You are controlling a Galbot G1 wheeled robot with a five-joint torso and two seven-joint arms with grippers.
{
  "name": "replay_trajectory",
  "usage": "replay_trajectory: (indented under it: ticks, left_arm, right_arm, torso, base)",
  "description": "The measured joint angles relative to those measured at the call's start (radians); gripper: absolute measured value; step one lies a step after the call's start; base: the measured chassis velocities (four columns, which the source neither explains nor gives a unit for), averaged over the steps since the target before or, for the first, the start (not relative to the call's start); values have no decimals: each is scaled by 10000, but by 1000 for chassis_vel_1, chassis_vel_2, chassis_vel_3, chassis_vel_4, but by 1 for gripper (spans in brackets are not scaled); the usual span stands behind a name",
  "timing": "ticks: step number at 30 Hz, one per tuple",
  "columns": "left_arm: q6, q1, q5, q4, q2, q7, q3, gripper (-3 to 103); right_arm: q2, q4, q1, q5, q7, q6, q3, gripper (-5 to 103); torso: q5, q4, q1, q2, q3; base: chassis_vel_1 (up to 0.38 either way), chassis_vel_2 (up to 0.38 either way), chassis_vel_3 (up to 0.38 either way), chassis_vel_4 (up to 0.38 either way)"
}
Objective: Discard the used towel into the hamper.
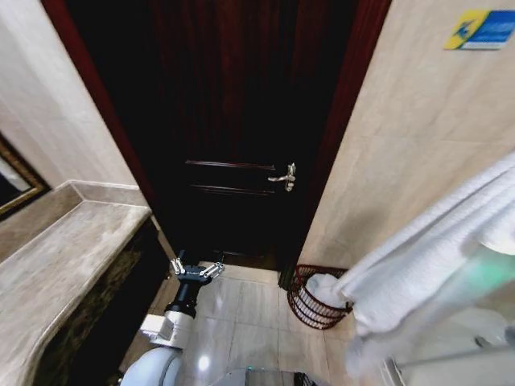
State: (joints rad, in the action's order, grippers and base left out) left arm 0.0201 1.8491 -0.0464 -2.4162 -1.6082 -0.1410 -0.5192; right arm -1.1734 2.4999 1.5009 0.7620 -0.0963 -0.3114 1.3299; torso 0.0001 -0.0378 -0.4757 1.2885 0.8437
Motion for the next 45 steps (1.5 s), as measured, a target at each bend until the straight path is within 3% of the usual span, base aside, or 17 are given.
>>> replay_trajectory:
  ticks: [21, 38, 45]
  left_arm:
    - [0, 2, 0, 0, 2, 0, -1, 100]
    - [0, 1, 0, 0, 1, 0, -2, 100]
    - [0, 1, 0, 0, 2, 0, -2, 100]
  right_arm:
    - [334, -691, -1009, -309, -400, -171, -1284, 8]
    - [856, -1726, -2202, -620, -285, -151, -2093, 8]
    - [822, -1821, -2192, -575, -299, -157, -1940, 8]
  torso:
    - [0, 2, 9, 7, -3]
    - [0, 0, 5, 20, 5]
    - [-1, 0, -162, 389, 201]
  base:
    - [18, -18, -20, 15]
    - [0, 0, 0, 0]
    - [0, 0, 0, 0]
